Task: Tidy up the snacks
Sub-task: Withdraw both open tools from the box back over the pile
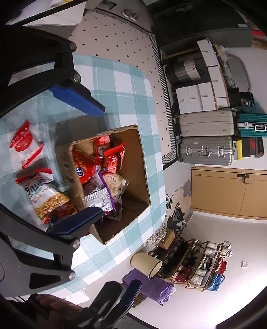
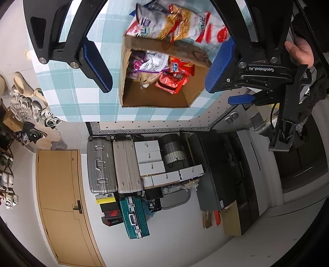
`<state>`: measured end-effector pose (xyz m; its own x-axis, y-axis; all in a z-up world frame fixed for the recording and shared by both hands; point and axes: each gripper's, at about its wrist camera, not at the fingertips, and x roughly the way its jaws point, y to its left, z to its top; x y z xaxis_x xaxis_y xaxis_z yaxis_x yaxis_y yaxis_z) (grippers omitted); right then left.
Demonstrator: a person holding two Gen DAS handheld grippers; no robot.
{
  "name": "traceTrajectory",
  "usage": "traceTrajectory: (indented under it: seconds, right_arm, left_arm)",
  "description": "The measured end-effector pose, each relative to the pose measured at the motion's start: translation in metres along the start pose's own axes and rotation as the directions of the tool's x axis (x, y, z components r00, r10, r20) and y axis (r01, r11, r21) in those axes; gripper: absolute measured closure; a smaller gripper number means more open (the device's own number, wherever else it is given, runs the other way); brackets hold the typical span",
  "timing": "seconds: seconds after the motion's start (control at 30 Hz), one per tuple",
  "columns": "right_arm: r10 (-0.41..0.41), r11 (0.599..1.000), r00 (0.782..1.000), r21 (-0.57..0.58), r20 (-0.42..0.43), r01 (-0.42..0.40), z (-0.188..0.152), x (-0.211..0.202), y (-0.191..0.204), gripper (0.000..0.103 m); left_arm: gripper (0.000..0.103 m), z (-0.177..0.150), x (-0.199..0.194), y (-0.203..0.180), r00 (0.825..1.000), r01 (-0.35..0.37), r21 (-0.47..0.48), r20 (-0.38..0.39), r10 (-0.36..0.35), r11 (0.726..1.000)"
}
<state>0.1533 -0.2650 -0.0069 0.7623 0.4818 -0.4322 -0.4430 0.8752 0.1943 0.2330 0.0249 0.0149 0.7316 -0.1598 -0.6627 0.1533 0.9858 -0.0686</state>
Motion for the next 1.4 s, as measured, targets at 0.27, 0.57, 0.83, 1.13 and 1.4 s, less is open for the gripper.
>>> traceTrajectory:
  seconds: [0.27,0.57,0.83,1.13,1.4]
  right_arm:
    - [-0.008,1.0,1.0,0.001,0.018,0.008,-0.022,-0.034,0.017,0.006]
    - [-0.024,1.0,0.999,0.009,0.039,0.024,-0.044,-0.066,0.029,0.002]
    - [-0.043,0.999,0.998,0.012,0.034,0.043,-0.062,-0.081,0.037,0.001]
    - [-0.057,0.998,0.998,0.034,-0.004,0.057,-0.087,-0.076,0.039,0.001]
    - [-0.064,0.996,0.997,0.054,-0.047,0.067,-0.111,-0.06,0.034,0.001]
  left_arm:
    - [0.001,-0.025,-0.036,-0.01,0.998,-0.029,-0.029,0.055,0.031,0.999]
    - [0.001,-0.05,-0.066,-0.021,0.997,-0.034,-0.079,0.072,0.039,0.996]
    - [0.001,-0.072,-0.075,-0.02,0.994,-0.061,-0.11,0.083,0.07,0.992]
    - [0.001,-0.1,-0.071,-0.018,0.99,-0.104,-0.136,0.078,0.115,0.985]
    - [0.001,-0.127,-0.045,-0.007,0.992,-0.108,-0.162,0.045,0.117,0.981]
